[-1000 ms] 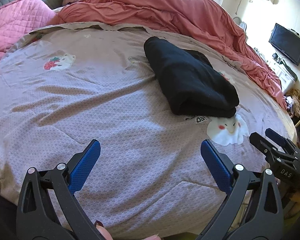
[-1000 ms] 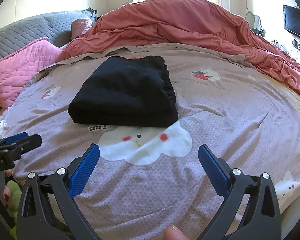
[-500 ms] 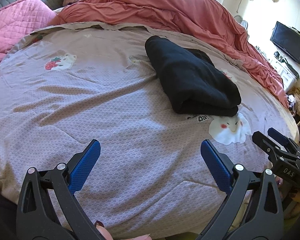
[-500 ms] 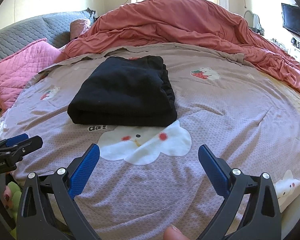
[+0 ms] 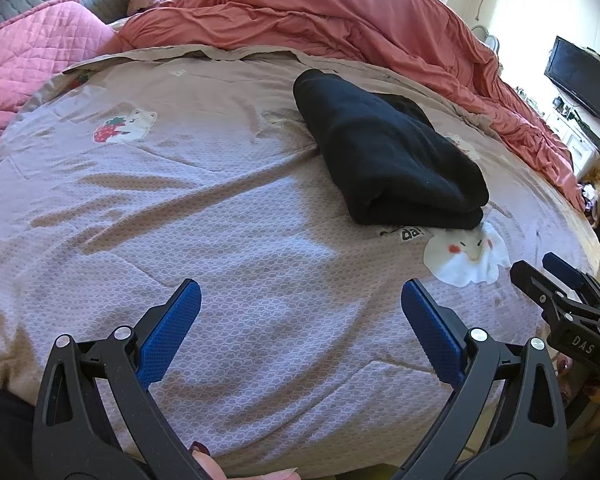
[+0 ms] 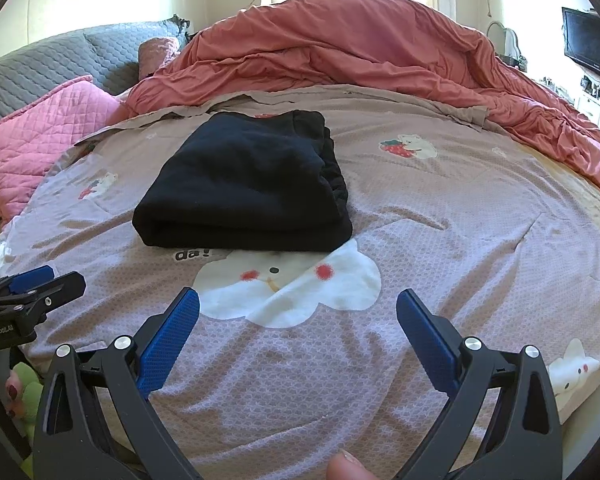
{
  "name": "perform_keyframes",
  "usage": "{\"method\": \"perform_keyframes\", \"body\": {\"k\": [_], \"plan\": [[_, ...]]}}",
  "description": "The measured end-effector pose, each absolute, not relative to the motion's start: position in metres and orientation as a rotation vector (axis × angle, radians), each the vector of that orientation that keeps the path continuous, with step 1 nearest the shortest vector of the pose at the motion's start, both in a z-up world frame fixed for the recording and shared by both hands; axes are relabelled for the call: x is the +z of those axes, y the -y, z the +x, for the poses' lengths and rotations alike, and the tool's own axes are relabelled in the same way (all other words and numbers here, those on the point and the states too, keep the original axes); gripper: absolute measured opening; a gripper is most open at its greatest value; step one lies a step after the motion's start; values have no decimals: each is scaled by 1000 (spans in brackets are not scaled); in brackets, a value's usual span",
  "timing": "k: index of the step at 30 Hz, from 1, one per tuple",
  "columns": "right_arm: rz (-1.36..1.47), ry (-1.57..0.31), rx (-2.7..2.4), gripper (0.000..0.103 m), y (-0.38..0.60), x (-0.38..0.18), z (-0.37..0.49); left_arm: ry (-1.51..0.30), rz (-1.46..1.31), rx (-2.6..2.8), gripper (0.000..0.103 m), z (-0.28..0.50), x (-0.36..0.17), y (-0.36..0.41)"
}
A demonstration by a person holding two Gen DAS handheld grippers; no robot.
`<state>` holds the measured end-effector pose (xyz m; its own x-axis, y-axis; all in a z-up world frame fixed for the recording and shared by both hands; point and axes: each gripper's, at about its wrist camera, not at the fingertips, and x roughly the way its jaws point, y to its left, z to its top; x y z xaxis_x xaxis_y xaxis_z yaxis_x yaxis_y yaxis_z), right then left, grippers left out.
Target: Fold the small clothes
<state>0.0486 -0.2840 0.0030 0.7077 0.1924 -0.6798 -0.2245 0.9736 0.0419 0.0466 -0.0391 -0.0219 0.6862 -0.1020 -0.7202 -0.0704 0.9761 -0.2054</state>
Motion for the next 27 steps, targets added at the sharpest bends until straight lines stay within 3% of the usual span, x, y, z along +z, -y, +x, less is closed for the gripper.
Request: {"method": "perform_keyframes", "body": {"k": [27], "plan": [[-42, -745, 216, 98, 285, 1, 48, -817, -218, -5, 94, 47, -22, 39]]}}
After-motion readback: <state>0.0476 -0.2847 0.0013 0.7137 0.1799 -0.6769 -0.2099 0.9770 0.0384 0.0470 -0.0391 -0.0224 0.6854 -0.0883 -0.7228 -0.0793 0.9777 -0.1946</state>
